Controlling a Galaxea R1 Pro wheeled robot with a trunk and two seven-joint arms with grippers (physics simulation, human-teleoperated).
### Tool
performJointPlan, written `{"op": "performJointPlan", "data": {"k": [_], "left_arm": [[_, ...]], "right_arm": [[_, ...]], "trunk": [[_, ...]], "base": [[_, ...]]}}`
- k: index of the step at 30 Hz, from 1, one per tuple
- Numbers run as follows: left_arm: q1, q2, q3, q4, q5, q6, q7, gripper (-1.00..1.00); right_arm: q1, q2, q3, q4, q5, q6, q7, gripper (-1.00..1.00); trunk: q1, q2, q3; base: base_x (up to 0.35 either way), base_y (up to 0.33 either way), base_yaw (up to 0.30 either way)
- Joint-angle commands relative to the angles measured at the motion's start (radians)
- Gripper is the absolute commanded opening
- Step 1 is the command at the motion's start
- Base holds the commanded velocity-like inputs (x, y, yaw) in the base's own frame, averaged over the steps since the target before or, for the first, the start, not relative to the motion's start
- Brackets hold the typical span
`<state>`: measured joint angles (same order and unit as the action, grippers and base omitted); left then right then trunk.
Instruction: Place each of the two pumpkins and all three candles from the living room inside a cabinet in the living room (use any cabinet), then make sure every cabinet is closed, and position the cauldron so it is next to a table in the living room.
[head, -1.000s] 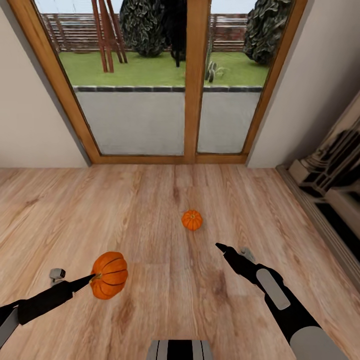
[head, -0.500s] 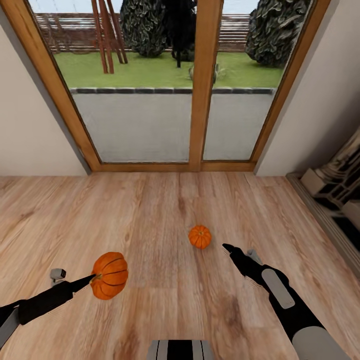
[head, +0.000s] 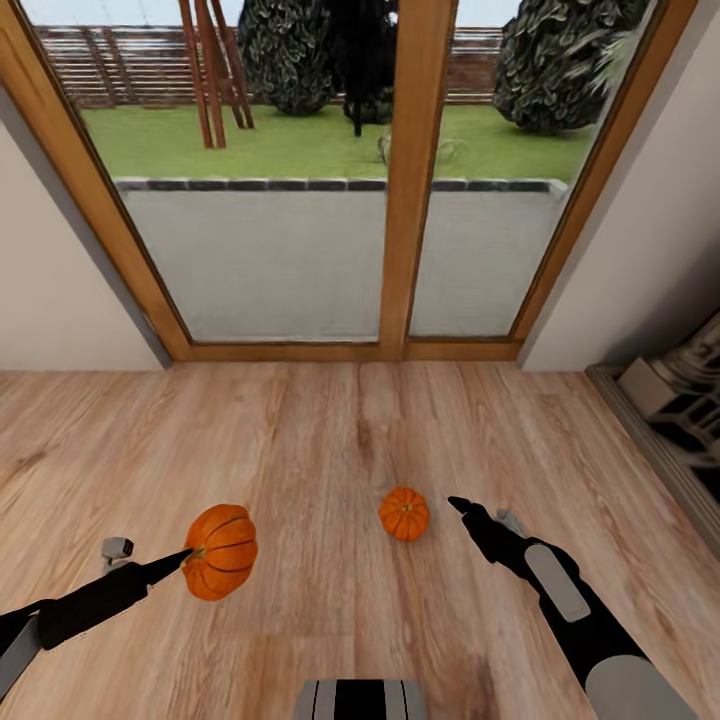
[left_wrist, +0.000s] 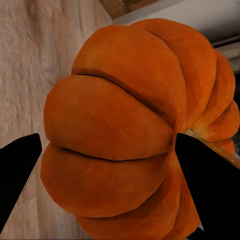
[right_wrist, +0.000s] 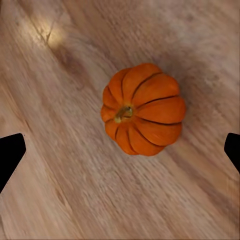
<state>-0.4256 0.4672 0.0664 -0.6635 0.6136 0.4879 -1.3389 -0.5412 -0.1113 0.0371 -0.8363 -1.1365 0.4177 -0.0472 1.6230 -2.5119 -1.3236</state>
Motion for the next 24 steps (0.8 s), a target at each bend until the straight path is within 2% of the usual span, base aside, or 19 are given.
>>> {"op": "performJointPlan", "data": {"k": [1,6,11,15,24], "left_arm": [[-0.001,0.0,0.001,-0.001,0.005,0.011,-0.002,-1.0],[-0.001,0.003,0.002,-0.001,0.011,0.011,-0.003,-1.0],[-0.001,0.004,0.002,-0.001,0.014,0.011,-0.003,-1.0],[-0.001,0.006,0.003,-0.001,0.016,0.011,-0.005,-1.0],[-0.001,0.008,0.005,-0.001,0.018,0.011,-0.008,-1.0]], "right_arm": [[0.0,-0.001,0.003,0.01,-0.008,0.001,-0.005,1.0],[0.0,-0.001,0.004,0.046,-0.008,0.002,-0.005,1.0],[0.0,-0.002,0.004,0.055,-0.008,0.003,-0.017,1.0],[0.0,-0.001,0.006,0.066,-0.008,0.003,-0.061,1.0],[0.0,-0.003,0.005,0.071,-0.008,0.003,-0.073,1.0]], "trunk": [[0.0,0.0,-0.001],[0.0,0.0,-0.001],[0.0,0.0,-0.001],[0.0,0.0,-0.001],[0.001,-0.001,-0.005]], "base": [[0.334,0.0,0.0],[0.333,0.012,0.0],[0.251,0.157,0.0],[0.053,0.059,0.0],[0.004,0.004,0.0]]}}
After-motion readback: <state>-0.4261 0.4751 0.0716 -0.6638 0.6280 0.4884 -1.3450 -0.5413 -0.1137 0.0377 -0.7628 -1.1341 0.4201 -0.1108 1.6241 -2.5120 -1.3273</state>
